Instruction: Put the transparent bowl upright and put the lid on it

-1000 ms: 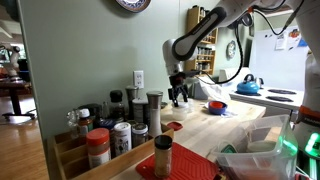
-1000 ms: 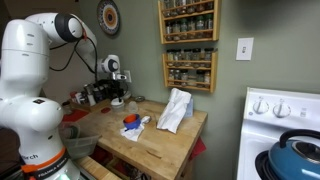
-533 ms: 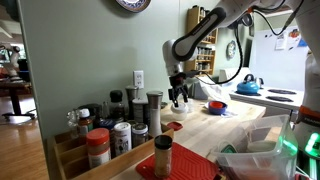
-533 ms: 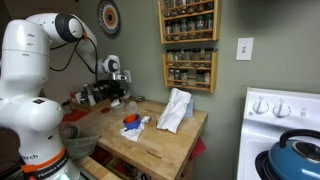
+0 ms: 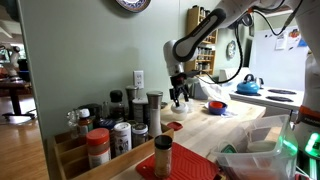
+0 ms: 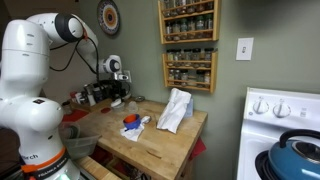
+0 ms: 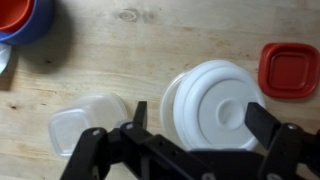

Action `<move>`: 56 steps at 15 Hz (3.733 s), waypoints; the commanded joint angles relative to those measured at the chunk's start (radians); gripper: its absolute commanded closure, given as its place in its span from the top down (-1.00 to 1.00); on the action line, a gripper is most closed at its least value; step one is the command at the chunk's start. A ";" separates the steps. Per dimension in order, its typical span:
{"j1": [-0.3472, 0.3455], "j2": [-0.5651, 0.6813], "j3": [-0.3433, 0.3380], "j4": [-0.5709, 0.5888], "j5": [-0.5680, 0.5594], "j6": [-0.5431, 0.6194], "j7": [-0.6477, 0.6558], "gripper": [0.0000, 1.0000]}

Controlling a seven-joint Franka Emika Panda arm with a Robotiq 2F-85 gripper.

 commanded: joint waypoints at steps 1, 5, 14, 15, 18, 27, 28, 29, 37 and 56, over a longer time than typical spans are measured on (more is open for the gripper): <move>0.003 -0.003 -0.025 -0.002 -0.038 -0.011 0.027 1.00; -0.003 -0.011 -0.036 -0.009 -0.036 -0.005 0.025 1.00; -0.021 -0.057 -0.044 -0.036 -0.032 -0.005 0.022 1.00; -0.024 -0.062 -0.045 -0.040 -0.033 -0.006 0.024 1.00; -0.030 -0.067 -0.053 -0.051 -0.043 -0.017 0.027 1.00; -0.040 -0.079 -0.072 -0.077 -0.057 -0.042 0.058 1.00; -0.041 -0.081 -0.074 -0.080 -0.060 -0.046 0.065 1.00; -0.043 -0.082 -0.076 -0.083 -0.060 -0.047 0.070 1.00; -0.059 -0.116 -0.080 -0.126 -0.060 -0.051 0.092 1.00; -0.023 -0.089 -0.051 -0.086 -0.102 -0.034 0.151 1.00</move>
